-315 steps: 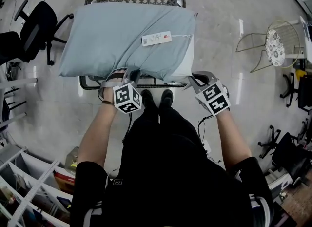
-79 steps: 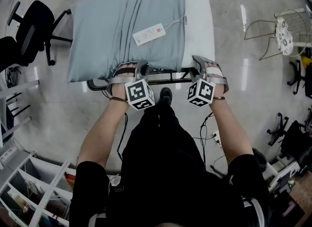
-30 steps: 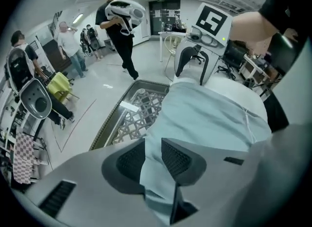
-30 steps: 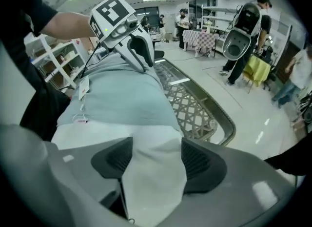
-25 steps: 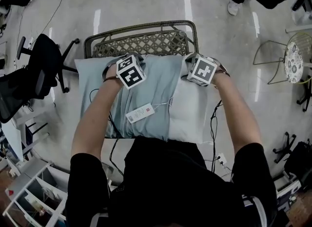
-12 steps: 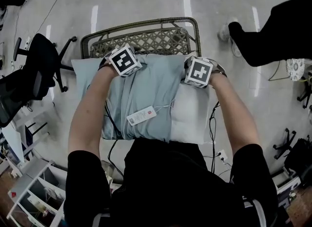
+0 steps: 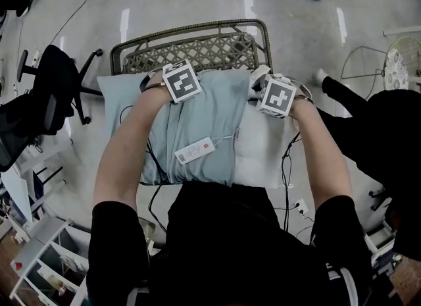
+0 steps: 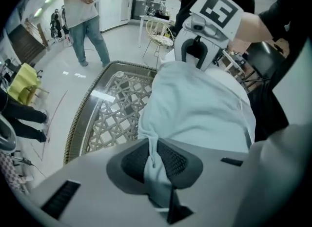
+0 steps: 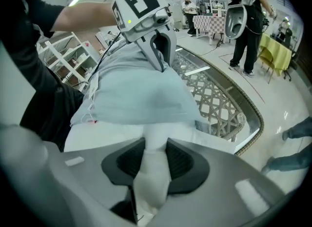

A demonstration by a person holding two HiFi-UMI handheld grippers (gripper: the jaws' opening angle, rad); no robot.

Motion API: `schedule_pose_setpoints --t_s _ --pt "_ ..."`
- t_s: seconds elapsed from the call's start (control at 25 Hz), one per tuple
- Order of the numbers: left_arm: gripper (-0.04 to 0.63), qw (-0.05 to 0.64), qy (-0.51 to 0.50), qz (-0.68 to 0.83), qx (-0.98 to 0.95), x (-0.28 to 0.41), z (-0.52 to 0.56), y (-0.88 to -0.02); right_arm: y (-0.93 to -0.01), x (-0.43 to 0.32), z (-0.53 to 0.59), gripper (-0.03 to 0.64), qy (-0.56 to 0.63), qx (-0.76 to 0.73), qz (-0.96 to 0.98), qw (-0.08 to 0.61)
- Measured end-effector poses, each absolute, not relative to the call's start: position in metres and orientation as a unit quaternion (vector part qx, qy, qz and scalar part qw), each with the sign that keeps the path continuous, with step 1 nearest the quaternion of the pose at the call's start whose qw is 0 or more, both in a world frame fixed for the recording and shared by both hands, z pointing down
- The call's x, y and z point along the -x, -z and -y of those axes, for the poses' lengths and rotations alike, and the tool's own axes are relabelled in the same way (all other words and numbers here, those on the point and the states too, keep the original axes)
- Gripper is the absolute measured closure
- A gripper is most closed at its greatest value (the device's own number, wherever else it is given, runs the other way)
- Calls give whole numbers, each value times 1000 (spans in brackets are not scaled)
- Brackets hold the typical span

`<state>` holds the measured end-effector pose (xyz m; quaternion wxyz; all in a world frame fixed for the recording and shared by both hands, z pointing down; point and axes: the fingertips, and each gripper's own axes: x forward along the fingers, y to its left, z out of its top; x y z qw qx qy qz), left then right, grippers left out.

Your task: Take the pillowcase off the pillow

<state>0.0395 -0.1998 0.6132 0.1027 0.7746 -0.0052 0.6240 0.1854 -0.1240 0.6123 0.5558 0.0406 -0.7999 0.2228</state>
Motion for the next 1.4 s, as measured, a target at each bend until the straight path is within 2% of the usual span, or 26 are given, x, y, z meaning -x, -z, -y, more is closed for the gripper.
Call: schedule_pose_setpoints --t_s 0.08,0.2,0.56,0.84,1.0,1.08,1.2,1.32,1.4 --pt "566 88 -632 5 -770 -33 199 -604 -598 -193 126 506 -241 -48 809 534" --pt "580 69 -638 1 -767 -22 193 -589 -576 -201 120 523 -268 -44 820 503" --pt "584 4 -682 8 -731 42 187 -575 -546 -204 107 532 -247 -37 816 522" --pt "584 38 -666 38 -744 66 183 -564 -547 -208 110 527 -269 -60 820 502" --pt "583 31 -653 60 -755 52 187 -569 -553 -197 134 431 -184 -74 810 551" --pt "581 13 -658 61 -750 47 189 -575 -553 -181 145 411 -169 -75 817 547" --pt "576 15 -660 54 -749 39 190 -584 -564 -152 154 324 -180 -58 827 529" --pt "477 35 -640 52 -766 26 197 -583 -601 -139 157 261 -181 -26 806 563" --pt "446 46 -629 48 -775 18 202 -584 -622 -134 155 233 -203 -2 794 573"
